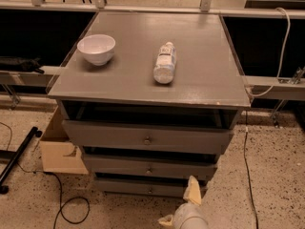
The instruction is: Open middle drawer
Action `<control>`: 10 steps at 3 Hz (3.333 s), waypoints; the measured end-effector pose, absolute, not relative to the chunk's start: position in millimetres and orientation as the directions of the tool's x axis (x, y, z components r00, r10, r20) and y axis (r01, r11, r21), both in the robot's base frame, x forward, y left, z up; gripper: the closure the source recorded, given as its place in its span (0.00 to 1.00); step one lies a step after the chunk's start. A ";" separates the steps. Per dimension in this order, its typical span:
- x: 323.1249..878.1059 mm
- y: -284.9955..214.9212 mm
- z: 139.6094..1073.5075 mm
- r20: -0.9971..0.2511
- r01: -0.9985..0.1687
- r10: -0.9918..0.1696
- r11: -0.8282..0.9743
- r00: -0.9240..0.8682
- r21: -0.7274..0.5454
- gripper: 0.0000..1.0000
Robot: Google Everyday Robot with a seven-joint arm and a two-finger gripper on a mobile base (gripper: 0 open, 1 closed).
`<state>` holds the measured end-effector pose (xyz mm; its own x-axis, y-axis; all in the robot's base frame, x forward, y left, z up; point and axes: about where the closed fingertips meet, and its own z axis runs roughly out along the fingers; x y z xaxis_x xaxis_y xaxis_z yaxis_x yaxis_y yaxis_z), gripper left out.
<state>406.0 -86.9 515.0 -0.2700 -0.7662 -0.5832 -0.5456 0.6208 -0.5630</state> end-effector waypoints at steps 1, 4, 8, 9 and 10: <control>408.1 -83.6 516.9 -0.578 -0.548 -0.771 0.615 -0.266 -0.568 0.00; 436.8 -57.8 524.2 -0.535 -0.564 -0.809 0.567 -0.245 -0.600 0.00; 461.0 -90.3 494.2 -0.391 -0.530 -0.829 0.558 -0.400 -0.639 0.00; 467.5 -101.0 491.2 -0.400 -0.583 -0.851 0.525 -0.340 -0.620 0.00; 471.7 -81.4 486.6 -0.433 -0.665 -0.870 0.469 -0.236 -0.581 0.00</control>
Offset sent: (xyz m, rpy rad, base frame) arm 0.0235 0.0249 0.0196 -0.0538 -0.0209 0.0285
